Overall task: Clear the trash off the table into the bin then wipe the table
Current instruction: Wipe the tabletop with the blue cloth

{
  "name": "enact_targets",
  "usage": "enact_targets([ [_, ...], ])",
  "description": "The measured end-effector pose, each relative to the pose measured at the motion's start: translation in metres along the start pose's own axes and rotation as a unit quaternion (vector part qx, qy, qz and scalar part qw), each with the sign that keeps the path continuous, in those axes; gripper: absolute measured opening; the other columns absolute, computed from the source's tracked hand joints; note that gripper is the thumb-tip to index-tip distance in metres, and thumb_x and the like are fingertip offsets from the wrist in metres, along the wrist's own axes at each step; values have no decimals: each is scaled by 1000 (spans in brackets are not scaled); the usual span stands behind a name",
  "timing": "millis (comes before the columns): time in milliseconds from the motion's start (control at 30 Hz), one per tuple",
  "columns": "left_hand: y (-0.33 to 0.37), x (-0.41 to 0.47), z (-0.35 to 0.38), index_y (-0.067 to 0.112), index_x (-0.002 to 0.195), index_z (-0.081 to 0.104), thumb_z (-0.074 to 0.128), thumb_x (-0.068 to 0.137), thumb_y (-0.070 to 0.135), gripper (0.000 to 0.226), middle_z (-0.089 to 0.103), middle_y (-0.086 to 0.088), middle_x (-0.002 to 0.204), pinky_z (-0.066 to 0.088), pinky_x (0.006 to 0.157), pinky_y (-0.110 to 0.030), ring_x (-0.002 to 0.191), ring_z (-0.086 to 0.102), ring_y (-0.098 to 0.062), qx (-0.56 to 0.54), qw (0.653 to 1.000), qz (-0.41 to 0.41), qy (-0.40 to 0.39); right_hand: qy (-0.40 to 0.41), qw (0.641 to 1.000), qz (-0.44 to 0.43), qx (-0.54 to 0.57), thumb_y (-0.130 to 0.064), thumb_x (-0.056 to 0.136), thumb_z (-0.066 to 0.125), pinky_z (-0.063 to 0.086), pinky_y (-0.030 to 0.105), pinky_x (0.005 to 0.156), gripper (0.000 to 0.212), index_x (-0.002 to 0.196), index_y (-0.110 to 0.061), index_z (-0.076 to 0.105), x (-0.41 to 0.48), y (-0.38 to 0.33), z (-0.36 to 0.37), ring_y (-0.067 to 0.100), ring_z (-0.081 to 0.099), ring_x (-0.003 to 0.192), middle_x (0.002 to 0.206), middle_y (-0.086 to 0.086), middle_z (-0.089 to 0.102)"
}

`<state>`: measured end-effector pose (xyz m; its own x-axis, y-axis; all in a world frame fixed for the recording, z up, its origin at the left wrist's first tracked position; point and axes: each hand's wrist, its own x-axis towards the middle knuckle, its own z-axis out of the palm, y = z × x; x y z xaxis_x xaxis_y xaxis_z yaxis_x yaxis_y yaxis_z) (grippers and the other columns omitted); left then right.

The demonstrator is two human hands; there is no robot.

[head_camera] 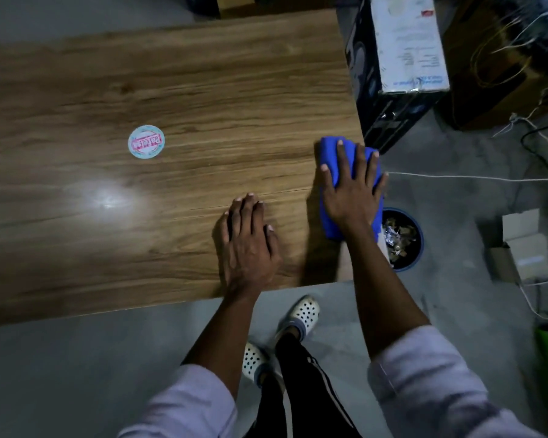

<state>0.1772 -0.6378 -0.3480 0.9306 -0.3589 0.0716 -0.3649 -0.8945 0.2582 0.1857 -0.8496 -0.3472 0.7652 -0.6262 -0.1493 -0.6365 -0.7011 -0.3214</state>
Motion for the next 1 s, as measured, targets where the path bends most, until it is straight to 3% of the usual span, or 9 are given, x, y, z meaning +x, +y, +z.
enact_targets([
  [100,5,20,-1,14,127,56,42,95,29,38,52,-8,141,35,107,-49,128,47,-29,34,999,-30,6,-2,1000,-14,-9,-59,104,23,-2,61,123,63,162,-38,12,28,-40,14,31,-5,157,171,2,8],
  [233,15,64,1,15,118,56,50,83,26,37,56,-11,127,40,101,-47,116,51,-32,50,998,-49,-1,-26,984,-174,-30,-59,104,25,1,59,124,62,162,-37,15,-1,-56,22,30,-2,158,171,1,9],
  [333,14,106,3,14,125,57,52,73,27,54,55,-10,135,36,111,-46,127,49,-32,31,999,-10,-17,-12,994,-108,-22,-61,105,26,1,56,125,61,161,-42,14,-30,-13,13,27,-2,158,171,-3,8],
  [400,13,128,1,13,136,52,56,76,25,61,50,-10,147,28,118,-46,139,42,-31,20,999,12,-32,-4,999,-49,-20,-61,104,27,2,58,125,61,161,-42,14,-28,9,3,27,-3,158,171,-2,7],
  [533,6,141,7,15,154,35,23,100,30,58,30,-4,164,17,124,-47,154,21,-22,30,999,24,-36,12,1000,-5,8,-60,104,28,3,61,123,63,161,-38,16,25,-3,-1,29,0,158,171,1,8],
  [633,2,140,18,17,159,25,21,104,35,58,20,-1,168,14,125,-48,156,12,-19,53,998,21,-40,22,1000,-14,-1,-59,103,26,1,61,123,63,162,-37,16,65,-31,8,31,-1,157,171,3,9],
  [833,5,143,19,18,161,19,19,105,37,60,11,0,170,12,125,-50,157,6,-19,75,996,9,-52,-13,981,-189,-27,-59,105,26,4,58,124,62,162,-37,16,25,-36,11,29,-1,158,171,1,10],
  [1000,7,144,19,19,162,12,15,106,38,60,6,0,171,11,125,-50,157,1,-19,76,995,13,-59,-14,997,-77,-29,-60,105,27,4,58,125,62,161,-39,14,25,9,-5,27,-3,158,171,0,8],
])
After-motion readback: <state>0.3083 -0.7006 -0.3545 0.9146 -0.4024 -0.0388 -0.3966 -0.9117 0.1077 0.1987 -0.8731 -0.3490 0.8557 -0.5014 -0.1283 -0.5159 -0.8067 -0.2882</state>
